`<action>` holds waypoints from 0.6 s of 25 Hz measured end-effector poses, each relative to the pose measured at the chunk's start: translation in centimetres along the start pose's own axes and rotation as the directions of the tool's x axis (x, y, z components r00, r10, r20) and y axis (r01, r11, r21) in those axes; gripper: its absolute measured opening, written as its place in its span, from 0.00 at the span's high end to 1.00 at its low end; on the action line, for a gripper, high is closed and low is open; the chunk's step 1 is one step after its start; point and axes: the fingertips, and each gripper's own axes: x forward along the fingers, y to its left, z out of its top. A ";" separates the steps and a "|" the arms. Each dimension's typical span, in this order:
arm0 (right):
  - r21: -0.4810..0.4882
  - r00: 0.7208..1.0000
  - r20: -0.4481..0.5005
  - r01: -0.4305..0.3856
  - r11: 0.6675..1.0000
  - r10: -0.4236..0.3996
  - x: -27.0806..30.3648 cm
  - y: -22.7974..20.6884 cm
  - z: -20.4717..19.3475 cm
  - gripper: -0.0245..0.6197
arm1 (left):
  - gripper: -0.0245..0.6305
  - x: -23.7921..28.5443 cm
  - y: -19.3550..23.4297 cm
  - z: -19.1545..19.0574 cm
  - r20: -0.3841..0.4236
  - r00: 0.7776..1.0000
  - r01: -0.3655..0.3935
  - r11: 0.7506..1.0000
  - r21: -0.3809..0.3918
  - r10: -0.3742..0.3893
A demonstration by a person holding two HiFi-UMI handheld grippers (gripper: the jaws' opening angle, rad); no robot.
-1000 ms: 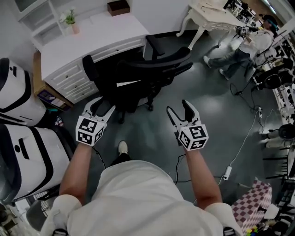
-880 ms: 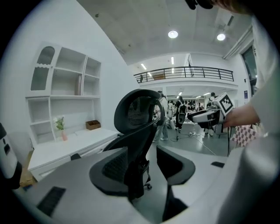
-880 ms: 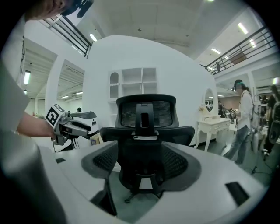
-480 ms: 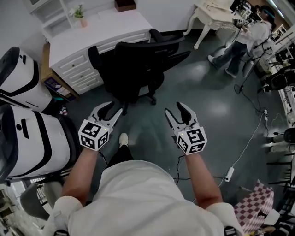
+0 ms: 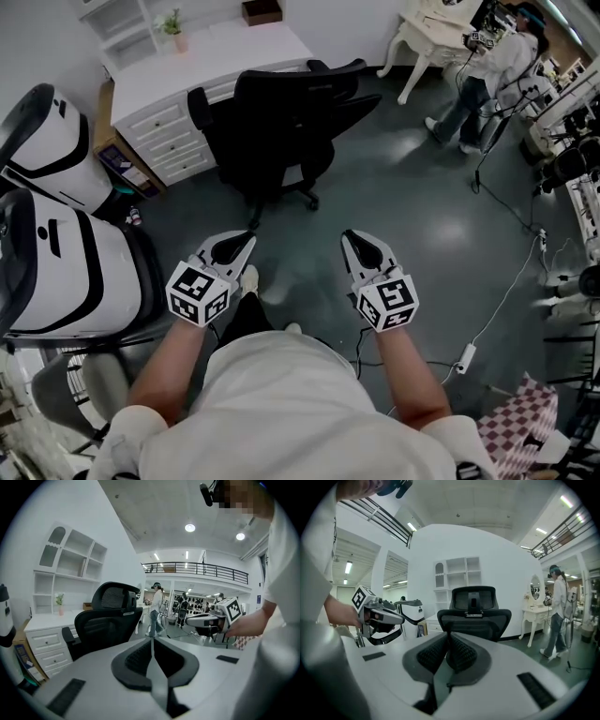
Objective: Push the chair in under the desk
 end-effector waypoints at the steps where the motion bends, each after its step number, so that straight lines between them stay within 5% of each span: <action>1: 0.001 1.000 -0.002 -0.005 1.000 0.005 -0.6 0.3 -0.2 0.92 | 0.95 -0.3 -0.7 -0.2 0.003 1.000 0.005 1.000 -0.007 -0.005; 15: 0.017 0.995 -0.022 -0.097 0.995 0.098 -6.3 4.4 -2.4 0.95 | 0.97 -4.1 -8.2 -3.2 -0.029 0.998 0.051 0.997 -0.050 -0.053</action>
